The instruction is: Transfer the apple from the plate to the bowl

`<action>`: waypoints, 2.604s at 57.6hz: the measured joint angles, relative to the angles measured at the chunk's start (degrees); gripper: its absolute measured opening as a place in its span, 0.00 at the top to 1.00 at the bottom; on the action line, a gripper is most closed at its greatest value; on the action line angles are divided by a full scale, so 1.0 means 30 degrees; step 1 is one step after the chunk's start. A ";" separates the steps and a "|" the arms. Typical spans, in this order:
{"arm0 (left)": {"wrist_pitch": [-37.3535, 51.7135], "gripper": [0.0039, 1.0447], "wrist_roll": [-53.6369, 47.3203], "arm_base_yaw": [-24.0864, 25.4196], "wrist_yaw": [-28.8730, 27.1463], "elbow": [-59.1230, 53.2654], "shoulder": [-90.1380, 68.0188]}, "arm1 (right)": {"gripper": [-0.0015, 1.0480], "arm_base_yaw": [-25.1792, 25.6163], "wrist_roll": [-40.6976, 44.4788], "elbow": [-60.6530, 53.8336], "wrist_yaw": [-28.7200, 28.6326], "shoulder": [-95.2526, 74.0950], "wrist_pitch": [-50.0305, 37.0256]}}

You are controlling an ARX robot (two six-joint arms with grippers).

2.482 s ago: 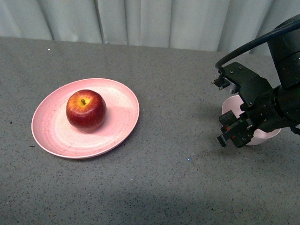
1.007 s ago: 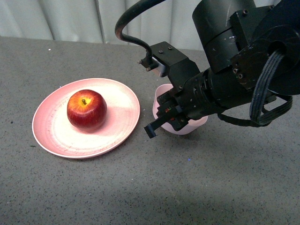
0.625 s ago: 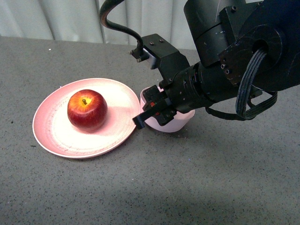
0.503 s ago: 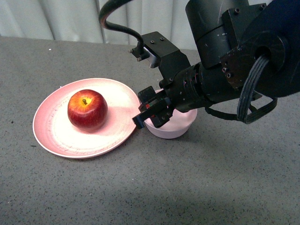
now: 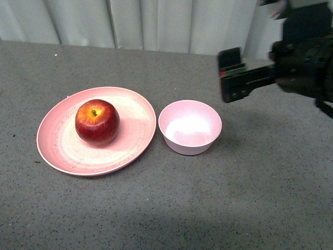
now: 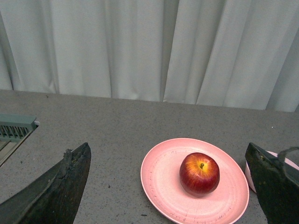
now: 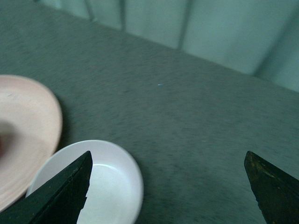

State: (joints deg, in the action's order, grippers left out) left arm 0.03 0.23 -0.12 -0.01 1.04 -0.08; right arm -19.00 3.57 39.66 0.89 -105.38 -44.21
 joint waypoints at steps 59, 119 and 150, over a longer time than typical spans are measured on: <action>0.0000 0.06 0.0000 0.0000 0.0000 0.0000 0.0000 | 0.99 0.6244 -0.1202 -1.2356 -0.0131 1.7238 -0.1967; 0.0000 0.06 0.0000 0.0000 0.0000 0.0000 0.0000 | 0.99 0.6288 -0.1195 -1.3121 -0.0270 2.9594 0.9151; 0.0000 0.06 0.0000 0.0000 0.0000 0.0000 0.0000 | 0.99 0.6288 -0.1195 -1.3107 -0.0321 3.4978 1.4615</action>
State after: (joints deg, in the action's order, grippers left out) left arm 0.03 0.23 -0.12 -0.01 1.04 -0.08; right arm -0.14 -0.01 0.34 -0.08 -0.45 -0.36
